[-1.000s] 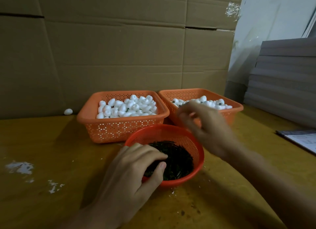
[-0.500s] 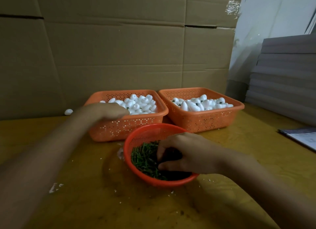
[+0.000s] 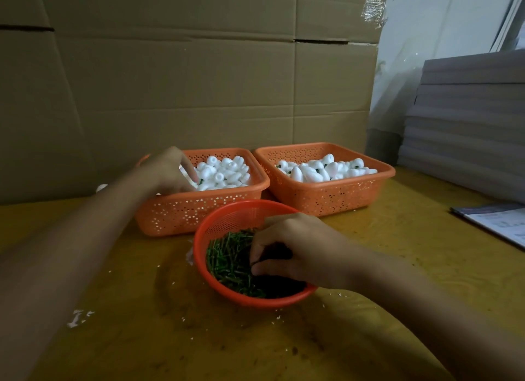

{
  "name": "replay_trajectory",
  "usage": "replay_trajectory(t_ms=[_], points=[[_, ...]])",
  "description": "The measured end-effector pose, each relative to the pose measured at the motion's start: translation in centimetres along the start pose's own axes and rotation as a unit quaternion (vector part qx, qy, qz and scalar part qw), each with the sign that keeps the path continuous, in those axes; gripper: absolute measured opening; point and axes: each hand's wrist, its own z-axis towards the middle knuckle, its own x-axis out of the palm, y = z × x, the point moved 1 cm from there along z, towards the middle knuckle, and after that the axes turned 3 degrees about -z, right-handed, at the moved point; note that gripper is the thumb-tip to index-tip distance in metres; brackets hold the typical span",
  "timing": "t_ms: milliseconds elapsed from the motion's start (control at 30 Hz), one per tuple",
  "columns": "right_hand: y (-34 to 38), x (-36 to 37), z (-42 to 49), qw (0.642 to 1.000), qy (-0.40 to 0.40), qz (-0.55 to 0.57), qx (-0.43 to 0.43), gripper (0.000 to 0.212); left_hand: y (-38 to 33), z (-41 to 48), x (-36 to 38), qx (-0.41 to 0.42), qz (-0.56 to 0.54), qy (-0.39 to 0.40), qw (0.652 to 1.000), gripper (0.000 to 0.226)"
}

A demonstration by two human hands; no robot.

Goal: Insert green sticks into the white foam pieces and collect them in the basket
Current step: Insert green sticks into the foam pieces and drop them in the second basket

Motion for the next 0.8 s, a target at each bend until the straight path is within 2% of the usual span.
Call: replay_trajectory(t_ms=[67, 233, 333, 467, 567, 700, 767, 800], points=[[0.3, -0.1, -0.1, 1.0, -0.018, -0.015, 0.001, 0.009, 0.3, -0.1, -0.3, 0.044, -0.034, -0.03, 0.998, 0.021], [0.9, -1.2, 0.4, 0.993, -0.112, -0.044, 0.008, 0.009, -0.5, -2.3, -0.6, 0.176, -0.064, -0.097, 0.978, 0.028], [1.0, -1.6, 0.6, 0.983, -0.177, 0.025, 0.038, 0.008, -1.5, -4.9, 0.0, 0.183, -0.165, -0.132, 0.96, 0.031], [1.2, -1.1, -0.1, 0.963, -0.232, 0.122, 0.067, 0.013, -3.2, -9.8, 1.8, 0.18, -0.312, -0.156, 0.92, 0.026], [1.6, -0.8, -1.0, 0.951, -0.246, 0.18, 0.058, 0.016, -3.8, -13.4, 3.4, 0.179, -0.391, -0.153, 0.89, 0.023], [2.1, -0.3, -1.8, 0.945, -0.253, 0.202, 0.039, 0.016, -3.6, -16.9, 5.5, 0.192, -0.507, -0.143, 0.828, 0.023], [2.4, 0.1, -1.9, 0.944, -0.253, 0.211, 0.037, 0.019, -3.2, -18.3, 6.4, 0.204, -0.525, -0.163, 0.81, 0.023], [2.5, 0.3, -1.9, 0.945, -0.246, 0.213, 0.04, 0.023, -2.8, -18.9, 7.0, 0.208, -0.514, -0.184, 0.811, 0.022]])
